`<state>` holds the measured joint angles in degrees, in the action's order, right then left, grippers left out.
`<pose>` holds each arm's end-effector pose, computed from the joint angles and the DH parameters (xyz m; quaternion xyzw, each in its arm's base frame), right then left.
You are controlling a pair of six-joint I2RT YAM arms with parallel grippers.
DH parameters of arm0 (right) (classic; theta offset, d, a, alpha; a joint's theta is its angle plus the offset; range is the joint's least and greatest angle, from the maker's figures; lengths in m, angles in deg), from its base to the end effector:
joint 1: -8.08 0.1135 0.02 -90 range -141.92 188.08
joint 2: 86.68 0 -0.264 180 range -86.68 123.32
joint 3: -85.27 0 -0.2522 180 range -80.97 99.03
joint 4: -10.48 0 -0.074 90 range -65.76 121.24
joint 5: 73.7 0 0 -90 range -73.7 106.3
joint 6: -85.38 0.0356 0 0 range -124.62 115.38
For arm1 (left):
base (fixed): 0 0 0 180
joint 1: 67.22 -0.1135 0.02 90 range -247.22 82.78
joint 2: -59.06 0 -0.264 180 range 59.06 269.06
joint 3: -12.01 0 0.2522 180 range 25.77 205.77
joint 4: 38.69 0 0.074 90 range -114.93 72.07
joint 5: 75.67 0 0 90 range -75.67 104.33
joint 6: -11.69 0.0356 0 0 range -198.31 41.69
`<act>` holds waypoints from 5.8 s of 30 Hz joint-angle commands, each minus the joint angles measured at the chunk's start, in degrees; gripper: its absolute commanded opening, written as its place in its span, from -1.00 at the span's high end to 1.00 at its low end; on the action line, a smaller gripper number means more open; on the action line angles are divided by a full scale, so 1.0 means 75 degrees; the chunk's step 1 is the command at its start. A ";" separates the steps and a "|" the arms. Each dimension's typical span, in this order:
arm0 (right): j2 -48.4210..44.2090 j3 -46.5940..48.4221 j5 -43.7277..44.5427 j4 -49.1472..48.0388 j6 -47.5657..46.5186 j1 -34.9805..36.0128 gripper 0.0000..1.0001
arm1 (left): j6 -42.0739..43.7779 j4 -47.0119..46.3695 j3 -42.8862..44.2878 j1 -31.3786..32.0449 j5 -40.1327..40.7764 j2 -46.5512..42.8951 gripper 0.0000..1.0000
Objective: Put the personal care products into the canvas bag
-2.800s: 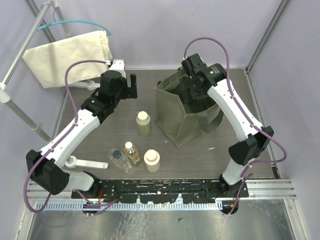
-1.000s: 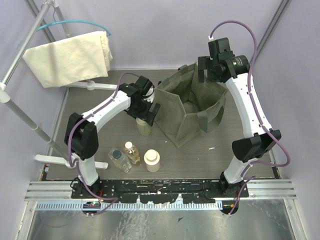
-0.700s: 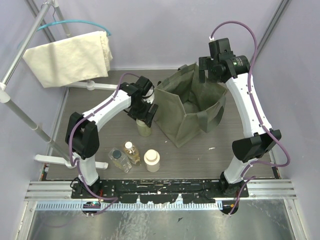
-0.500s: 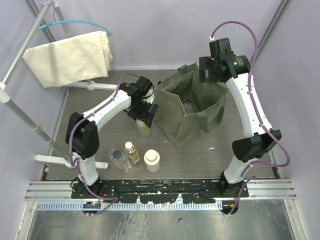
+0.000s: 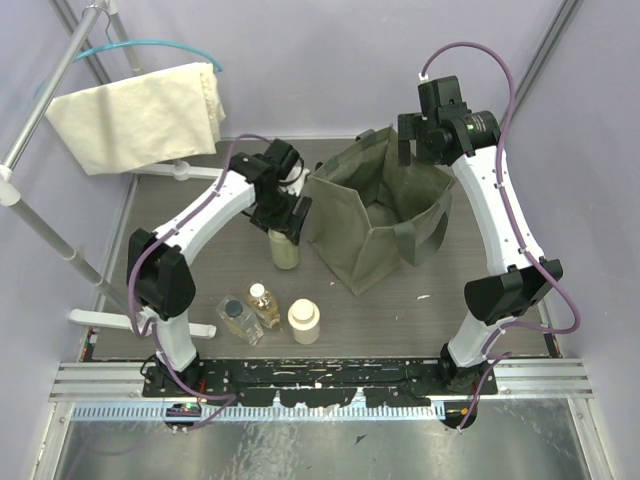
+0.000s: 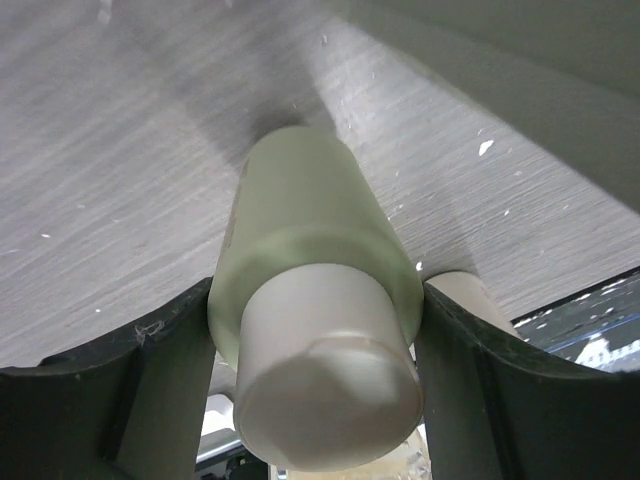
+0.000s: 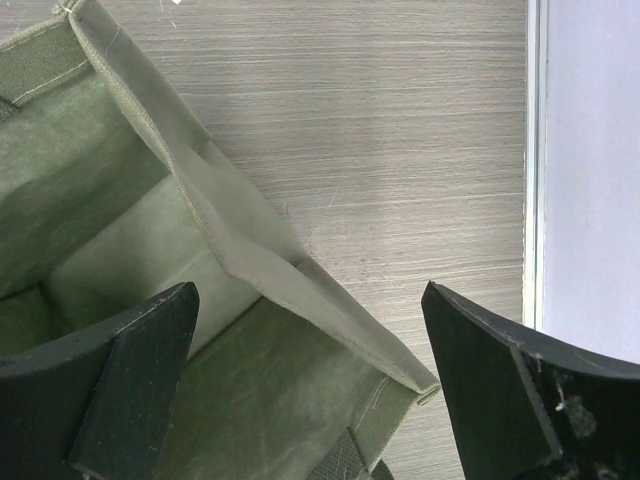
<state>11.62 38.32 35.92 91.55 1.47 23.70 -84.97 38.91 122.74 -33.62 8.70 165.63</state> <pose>0.3303 0.0799 0.4407 -0.0128 0.9168 -0.0863 0.3898 0.3129 -0.2121 0.2799 0.2371 0.9595 -0.0951 0.1183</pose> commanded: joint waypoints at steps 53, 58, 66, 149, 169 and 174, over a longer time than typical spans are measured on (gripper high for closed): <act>0.0792 0.0950 -0.2188 0.0150 0.0960 0.2007 0.92 | -0.0921 -0.2145 0.5204 -0.0225 -0.2058 -0.1775 1.00; 0.0940 0.1307 -0.2891 0.0202 0.1091 0.2263 0.95 | -0.0883 -0.2023 0.5122 -0.0225 -0.2037 -0.1792 1.00; 0.0867 0.1058 -0.2058 0.0257 0.0994 0.2312 -0.06 | -0.0780 -0.2173 0.4280 -0.0227 -0.1983 -0.1813 1.00; 0.0918 0.0608 -0.0755 -0.0582 -0.0278 0.0322 -1.00 | -0.0443 -0.5549 -0.1626 0.1031 0.0860 -0.0527 -0.95; -0.0421 -0.0054 -0.0737 -0.0829 -0.0300 0.0433 -1.00 | 0.0114 -0.3772 0.0146 0.1016 0.2501 -0.2507 -0.96; -0.0814 0.0178 -0.0678 -0.0376 -0.0257 0.0777 -1.00 | 0.0280 -0.3079 -0.0385 0.0799 0.2979 -0.2879 -0.96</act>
<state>10.62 37.12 30.43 87.18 -0.22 27.22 -84.88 8.70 123.27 -26.28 25.71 145.54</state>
